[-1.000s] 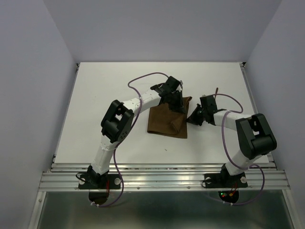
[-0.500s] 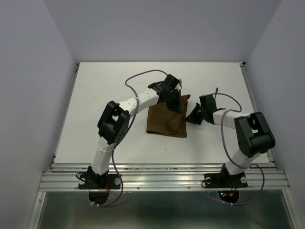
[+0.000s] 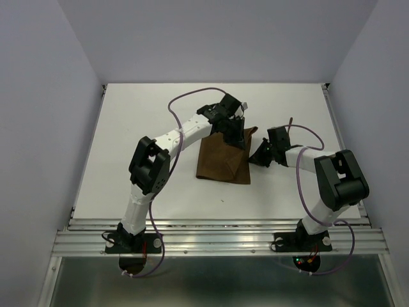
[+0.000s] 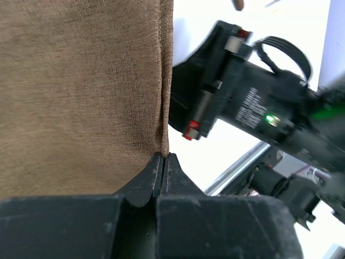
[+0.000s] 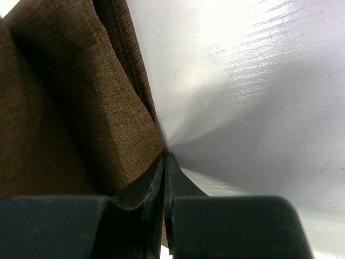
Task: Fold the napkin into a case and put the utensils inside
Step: Fold the rectangle-folded napkin at the center of the board.
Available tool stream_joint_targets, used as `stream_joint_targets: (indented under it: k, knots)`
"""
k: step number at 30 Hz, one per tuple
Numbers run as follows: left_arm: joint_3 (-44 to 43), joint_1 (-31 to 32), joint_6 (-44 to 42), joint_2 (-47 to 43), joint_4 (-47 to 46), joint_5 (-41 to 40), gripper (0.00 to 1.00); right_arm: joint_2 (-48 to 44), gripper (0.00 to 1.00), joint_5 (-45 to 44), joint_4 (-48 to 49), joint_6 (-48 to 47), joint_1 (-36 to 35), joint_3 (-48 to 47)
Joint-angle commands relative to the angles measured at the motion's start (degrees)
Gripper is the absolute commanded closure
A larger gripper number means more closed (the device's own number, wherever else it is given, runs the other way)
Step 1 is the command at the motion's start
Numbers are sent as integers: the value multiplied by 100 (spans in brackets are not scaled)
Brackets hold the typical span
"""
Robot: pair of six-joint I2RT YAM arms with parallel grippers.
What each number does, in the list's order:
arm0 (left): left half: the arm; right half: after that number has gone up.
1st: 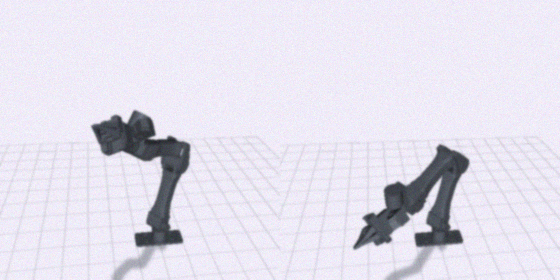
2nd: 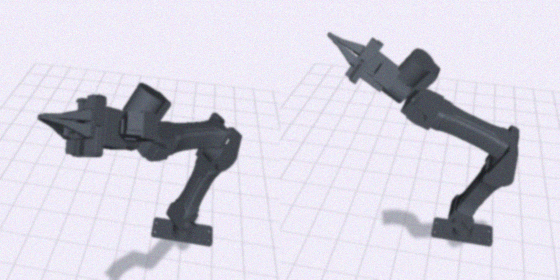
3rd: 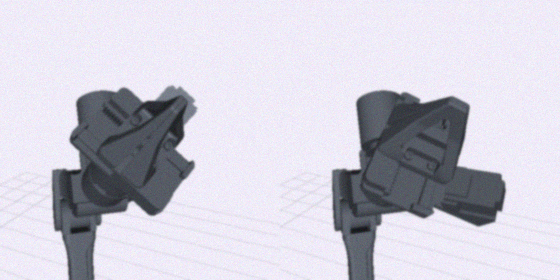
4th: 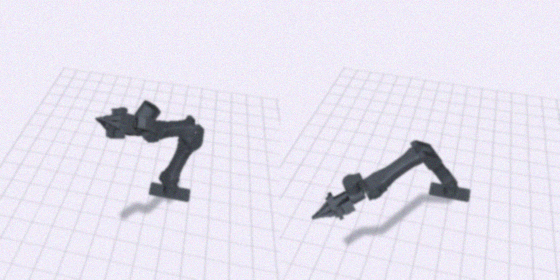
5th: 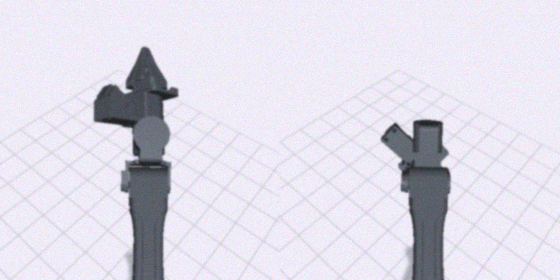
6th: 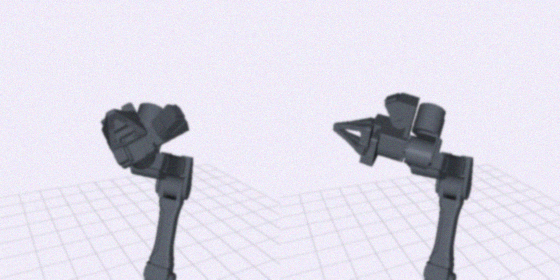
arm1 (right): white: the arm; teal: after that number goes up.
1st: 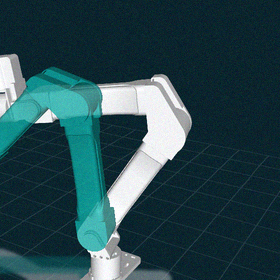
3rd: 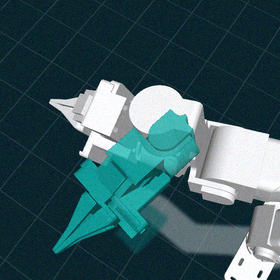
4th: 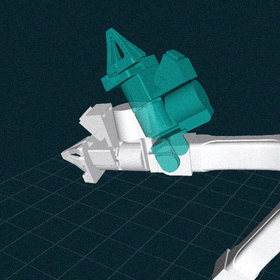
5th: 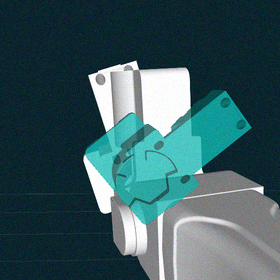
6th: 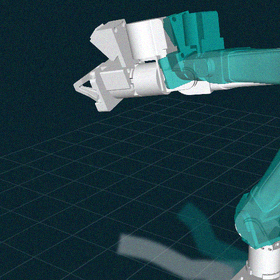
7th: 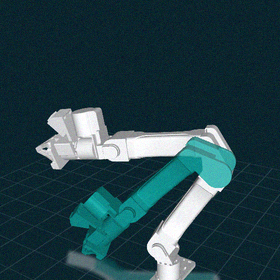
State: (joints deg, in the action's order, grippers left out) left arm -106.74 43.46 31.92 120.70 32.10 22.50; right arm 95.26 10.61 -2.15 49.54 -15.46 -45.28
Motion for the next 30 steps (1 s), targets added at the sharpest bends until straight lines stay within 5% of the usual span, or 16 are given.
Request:
stream_joint_targets:
  k: [1, 30]
  knots:
    - [-426, 48, -379, -223, 349, 334, 100, 45, 94, -15, 110, -6, -36, -122]
    - [303, 39, 728, -310, -784, -88, 100, 36, 94, -24, 110, -6, -36, -60]
